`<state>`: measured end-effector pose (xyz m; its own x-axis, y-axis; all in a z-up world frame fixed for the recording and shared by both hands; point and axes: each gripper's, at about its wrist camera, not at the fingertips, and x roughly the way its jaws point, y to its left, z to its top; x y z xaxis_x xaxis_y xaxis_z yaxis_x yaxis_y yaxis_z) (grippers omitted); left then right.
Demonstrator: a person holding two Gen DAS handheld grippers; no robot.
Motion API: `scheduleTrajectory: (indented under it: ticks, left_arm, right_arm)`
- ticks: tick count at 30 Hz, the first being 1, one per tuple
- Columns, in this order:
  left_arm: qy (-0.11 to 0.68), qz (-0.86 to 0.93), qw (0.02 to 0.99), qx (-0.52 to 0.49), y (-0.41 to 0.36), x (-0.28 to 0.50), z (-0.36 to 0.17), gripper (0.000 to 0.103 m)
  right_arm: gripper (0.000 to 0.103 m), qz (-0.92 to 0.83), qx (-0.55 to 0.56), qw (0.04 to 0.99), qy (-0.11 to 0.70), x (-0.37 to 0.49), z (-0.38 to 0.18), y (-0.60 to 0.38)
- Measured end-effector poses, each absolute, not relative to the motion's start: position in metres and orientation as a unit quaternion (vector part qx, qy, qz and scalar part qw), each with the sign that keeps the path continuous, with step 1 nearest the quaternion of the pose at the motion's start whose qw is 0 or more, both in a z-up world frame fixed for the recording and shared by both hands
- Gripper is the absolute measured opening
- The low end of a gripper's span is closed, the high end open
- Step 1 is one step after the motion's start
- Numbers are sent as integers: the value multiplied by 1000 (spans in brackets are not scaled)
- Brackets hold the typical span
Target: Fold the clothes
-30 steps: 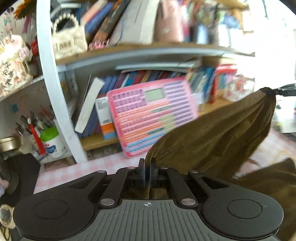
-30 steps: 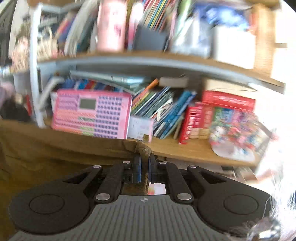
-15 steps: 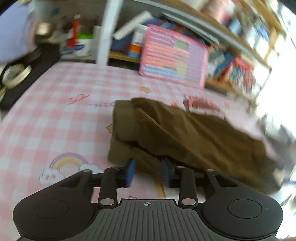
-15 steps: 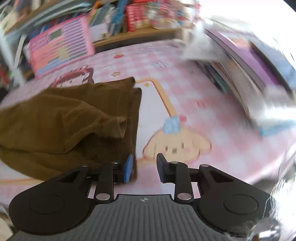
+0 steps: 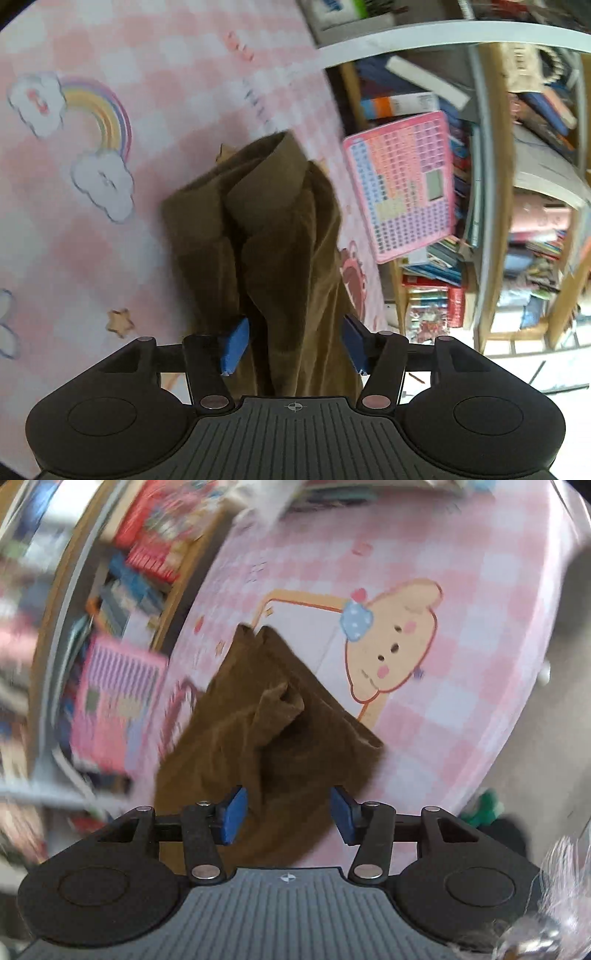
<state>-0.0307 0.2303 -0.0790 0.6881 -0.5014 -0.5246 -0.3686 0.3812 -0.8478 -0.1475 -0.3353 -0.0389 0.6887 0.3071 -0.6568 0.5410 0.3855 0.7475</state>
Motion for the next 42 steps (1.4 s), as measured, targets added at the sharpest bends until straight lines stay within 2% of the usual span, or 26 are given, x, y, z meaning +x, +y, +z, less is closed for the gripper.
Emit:
scheduleTrajectory:
  ticks: [4,7,8,10,11,12,15,18,22,24,25,28,32,34,35,36,38,40,41,42]
  left_arm:
    - [394,-15,707,-588,223,-16,-89,57]
    - [394,7,686,-612,217,-5,-97,49]
    - [391,11,696,-602,216,-4,-92,24]
    - [372,1,759,-534,211,-2,-67,8]
    - [361,-5,792,-492,207,0,-53,5]
    - [349,-12,823,-447,202,2,-40,4]
    - [345,-24,836,-427,202,11,-28,4]
    - [338,-40,827,-448,206,20,-23,3]
    - [283,-116,832,-463,208,14,9,3]
    - [284,-125,828,-467,213,6,7,3]
    - [296,-119,826,-465,216,1,-1,3]
    - [355,-87,802,-472,224,-9,-47,3]
    - [403,-52,775,-484,229,-19,-91,5]
    - [394,-52,775,-491,232,-21,-89,15]
    - [388,-52,776,-495,234,-22,-87,29]
    - [382,-52,776,-499,236,-23,-86,47]
    - [365,-53,778,-509,241,-23,-80,57]
    - [349,-50,777,-522,246,-21,-76,60]
    - [346,-41,771,-533,247,-20,-77,57]
    - [346,-25,761,-548,249,-17,-81,49]
  right_arm:
    - [50,-92,593,712,364,-138,-47,-336]
    - [50,-108,611,696,362,-130,-57,-339]
    - [50,-113,621,686,361,-128,-61,-341]
    - [50,-119,636,674,357,-123,-66,-343]
    - [50,-121,640,671,354,-120,-68,-345]
    - [47,-123,640,673,350,-117,-68,-346]
    - [12,-122,641,679,337,-106,-67,-348]
    - [10,-91,614,714,325,-84,-42,-347]
    - [9,-15,557,800,224,-73,50,-355]
    - [9,8,522,834,181,-84,90,-359]
    - [9,0,512,838,189,-94,92,-360]
    - [9,-51,488,829,267,-120,59,-359]
    - [9,-130,457,785,398,-128,-21,-351]
    - [12,-132,444,790,402,-128,-23,-347]
    - [14,-132,437,793,404,-128,-24,-345]
    - [18,-133,430,795,406,-129,-25,-343]
    - [26,-135,416,800,410,-129,-27,-339]
    - [26,-136,403,805,414,-130,-29,-334]
    - [25,-137,396,807,416,-130,-30,-332]
    - [18,-137,389,810,418,-130,-31,-330]
